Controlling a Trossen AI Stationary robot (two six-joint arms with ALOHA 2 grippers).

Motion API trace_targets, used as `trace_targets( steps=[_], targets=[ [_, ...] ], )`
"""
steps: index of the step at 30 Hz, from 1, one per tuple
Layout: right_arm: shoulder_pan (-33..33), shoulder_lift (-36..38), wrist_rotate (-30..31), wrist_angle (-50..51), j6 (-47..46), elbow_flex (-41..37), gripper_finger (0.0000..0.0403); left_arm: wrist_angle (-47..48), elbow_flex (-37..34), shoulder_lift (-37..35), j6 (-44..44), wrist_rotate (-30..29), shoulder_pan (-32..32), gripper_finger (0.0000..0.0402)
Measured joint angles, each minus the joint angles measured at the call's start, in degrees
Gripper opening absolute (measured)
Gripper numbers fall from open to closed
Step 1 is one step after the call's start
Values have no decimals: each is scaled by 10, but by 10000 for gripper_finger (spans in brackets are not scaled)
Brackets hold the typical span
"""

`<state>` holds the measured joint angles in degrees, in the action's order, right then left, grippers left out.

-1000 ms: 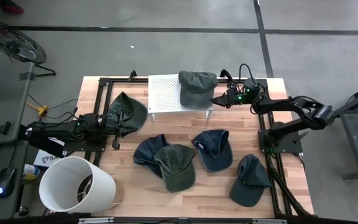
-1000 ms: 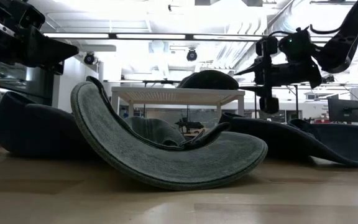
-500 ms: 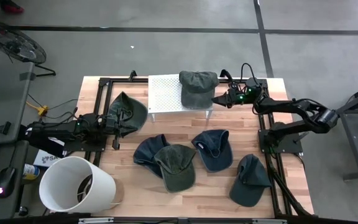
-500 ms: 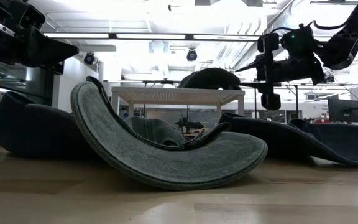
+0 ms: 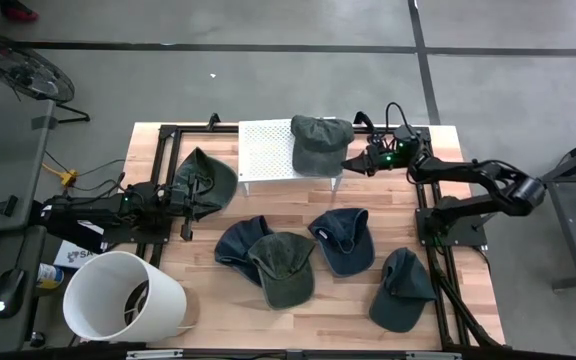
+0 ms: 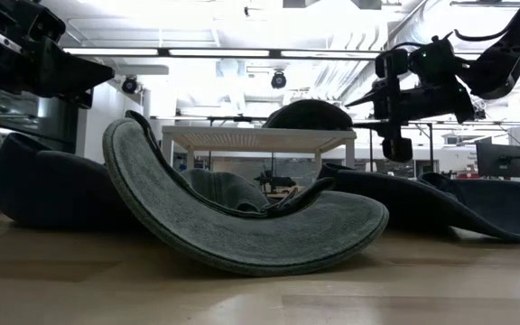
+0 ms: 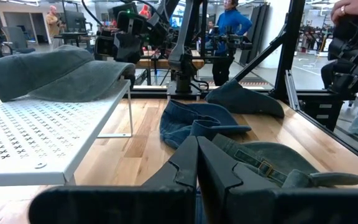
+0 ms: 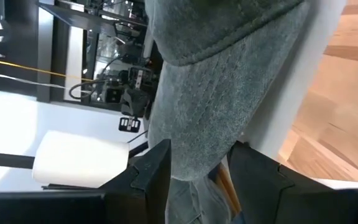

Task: Pick & Place hat
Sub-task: Put the top right gray cap on the shelf

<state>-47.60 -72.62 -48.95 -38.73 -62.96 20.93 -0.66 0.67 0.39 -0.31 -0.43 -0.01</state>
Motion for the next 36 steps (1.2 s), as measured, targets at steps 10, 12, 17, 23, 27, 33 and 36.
trace_targets(
  steps=[10, 12, 17, 23, 27, 33, 36],
  targets=[
    [-21, 12, 10, 34, 24, 0, 149, 0, 0, 0, 0, 0, 0, 5],
    [-23, 12, 22, 40, 33, 0, 149, 0, 0, 0, 0, 0, 0, 5],
    [-23, 12, 53, 54, 48, 0, 149, 0, 0, 0, 0, 0, 0, 5],
    [-23, 12, 94, 65, 56, 0, 149, 0, 0, 0, 0, 0, 0, 5],
    [-22, 11, 119, 69, 56, 0, 149, 0, 0, 0, 0, 0, 0, 5],
    [-22, 11, 122, 68, 60, 0, 149, 0, 0, 0, 0, 0, 0, 5],
    [-22, 11, 122, 68, 64, 0, 146, 0, 0, 0, 0, 0, 0, 5]
  ],
)
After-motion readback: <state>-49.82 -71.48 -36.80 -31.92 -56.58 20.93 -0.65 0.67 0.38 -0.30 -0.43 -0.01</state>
